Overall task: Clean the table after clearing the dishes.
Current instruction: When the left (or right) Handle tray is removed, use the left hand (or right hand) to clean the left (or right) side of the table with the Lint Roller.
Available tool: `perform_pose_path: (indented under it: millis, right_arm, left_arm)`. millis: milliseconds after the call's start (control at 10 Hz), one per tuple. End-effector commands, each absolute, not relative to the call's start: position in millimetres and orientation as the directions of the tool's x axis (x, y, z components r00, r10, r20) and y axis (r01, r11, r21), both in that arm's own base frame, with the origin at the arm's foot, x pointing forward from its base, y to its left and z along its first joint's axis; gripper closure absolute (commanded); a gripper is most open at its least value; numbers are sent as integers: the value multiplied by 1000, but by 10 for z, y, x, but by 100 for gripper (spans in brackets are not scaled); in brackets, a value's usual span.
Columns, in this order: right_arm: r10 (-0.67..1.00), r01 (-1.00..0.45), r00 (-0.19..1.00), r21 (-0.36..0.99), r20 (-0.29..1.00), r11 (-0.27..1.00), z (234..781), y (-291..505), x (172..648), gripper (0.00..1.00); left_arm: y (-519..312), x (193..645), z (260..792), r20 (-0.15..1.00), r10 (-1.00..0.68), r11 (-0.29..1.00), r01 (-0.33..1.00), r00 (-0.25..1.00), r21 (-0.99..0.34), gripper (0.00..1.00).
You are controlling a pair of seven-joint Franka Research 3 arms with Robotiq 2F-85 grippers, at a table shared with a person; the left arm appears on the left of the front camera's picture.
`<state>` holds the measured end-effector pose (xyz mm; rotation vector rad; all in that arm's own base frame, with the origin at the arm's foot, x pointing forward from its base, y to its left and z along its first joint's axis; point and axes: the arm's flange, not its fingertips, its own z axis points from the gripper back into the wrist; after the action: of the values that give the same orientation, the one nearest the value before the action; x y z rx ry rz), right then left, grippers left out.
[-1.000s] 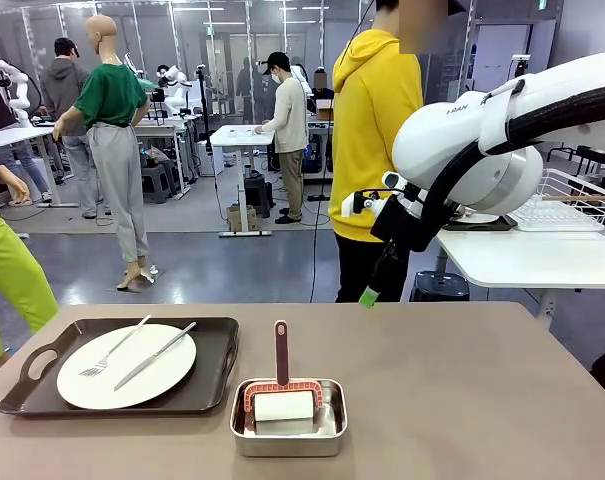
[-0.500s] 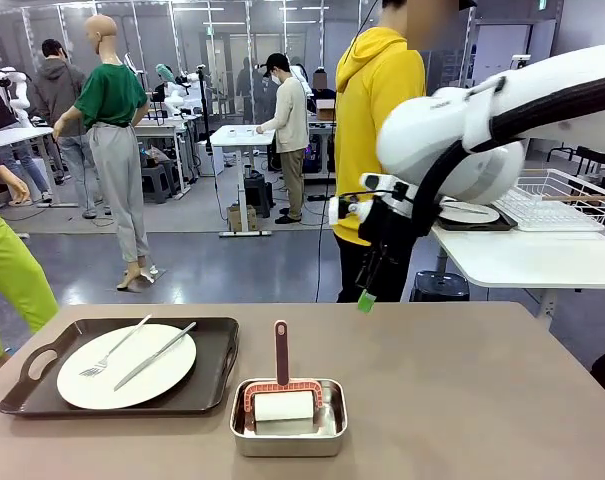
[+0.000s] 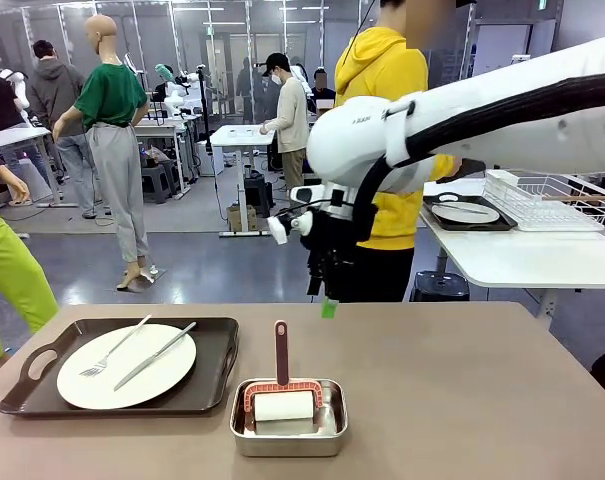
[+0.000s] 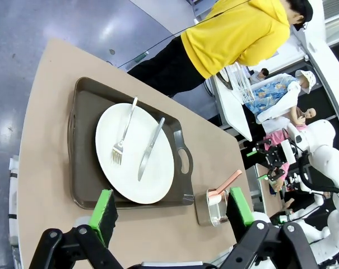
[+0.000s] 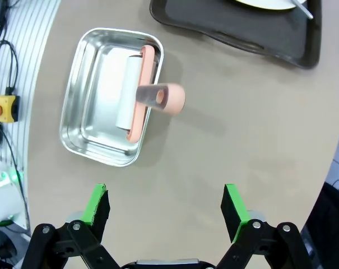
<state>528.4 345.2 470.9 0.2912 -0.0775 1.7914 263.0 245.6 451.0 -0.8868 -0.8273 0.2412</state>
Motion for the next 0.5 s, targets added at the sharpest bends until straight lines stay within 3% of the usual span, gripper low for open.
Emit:
perform_pose_path:
  millis: [0, 400]
  right_arm:
    - [946, -955, -251, 104, 206, -276, 4619, 3643, 5391, 0]
    - [949, -931, -254, 218, 186, -292, 4293, 3971, 5440, 0]
  left_arm:
    - [2475, 2620, 4500, 546, 497, 634, 147, 674, -759, 0]
    - [2475, 2620, 4500, 546, 497, 634, 147, 674, -759, 0]
